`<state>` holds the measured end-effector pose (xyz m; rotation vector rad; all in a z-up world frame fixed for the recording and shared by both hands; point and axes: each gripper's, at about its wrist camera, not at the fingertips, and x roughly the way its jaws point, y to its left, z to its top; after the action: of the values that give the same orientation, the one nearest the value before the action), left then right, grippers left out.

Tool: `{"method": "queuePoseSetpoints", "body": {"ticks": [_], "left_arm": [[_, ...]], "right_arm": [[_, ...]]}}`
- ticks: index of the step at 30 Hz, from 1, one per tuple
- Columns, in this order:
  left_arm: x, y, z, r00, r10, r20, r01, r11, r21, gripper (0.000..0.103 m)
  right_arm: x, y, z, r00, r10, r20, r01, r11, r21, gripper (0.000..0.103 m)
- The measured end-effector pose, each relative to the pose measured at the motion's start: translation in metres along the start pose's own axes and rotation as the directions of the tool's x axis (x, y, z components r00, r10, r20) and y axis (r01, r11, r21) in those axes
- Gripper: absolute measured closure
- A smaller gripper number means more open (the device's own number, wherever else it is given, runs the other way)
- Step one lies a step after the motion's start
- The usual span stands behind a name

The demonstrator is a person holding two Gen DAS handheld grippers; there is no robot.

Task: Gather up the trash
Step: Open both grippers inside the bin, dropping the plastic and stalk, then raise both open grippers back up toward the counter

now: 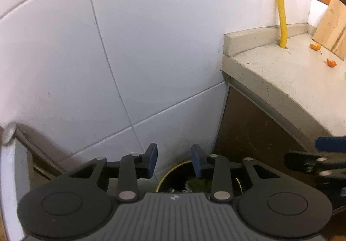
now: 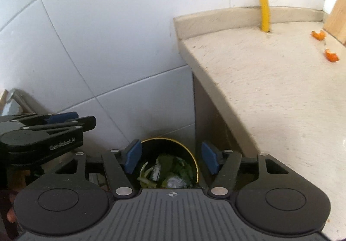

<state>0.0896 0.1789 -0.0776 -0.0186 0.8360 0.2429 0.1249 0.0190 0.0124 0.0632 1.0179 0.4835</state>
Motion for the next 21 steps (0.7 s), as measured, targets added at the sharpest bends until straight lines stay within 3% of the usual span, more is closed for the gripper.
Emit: {"method": "queuePoseSetpoints", "body": {"ticks": [7, 16, 21], "left_arm": [[-0.004, -0.011, -0.004, 0.996, 0.070, 0.052, -0.075, 0.994, 0.083, 0.066], [-0.007, -0.022, -0.002, 0.996, 0.077, 0.041, -0.081, 0.993, 0.088, 0.063], [-0.014, -0.038, 0.008, 0.999, 0.029, 0.038, -0.031, 0.998, 0.045, 0.059]], "right_arm": [[-0.027, -0.017, -0.004, 0.999, -0.008, 0.044, 0.007, 1.000, 0.006, 0.028], [-0.051, -0.046, -0.005, 0.998, -0.006, 0.069, 0.006, 1.000, 0.000, 0.027], [-0.070, -0.067, -0.001, 0.995, -0.005, 0.101, 0.004, 1.000, 0.012, 0.025]]}}
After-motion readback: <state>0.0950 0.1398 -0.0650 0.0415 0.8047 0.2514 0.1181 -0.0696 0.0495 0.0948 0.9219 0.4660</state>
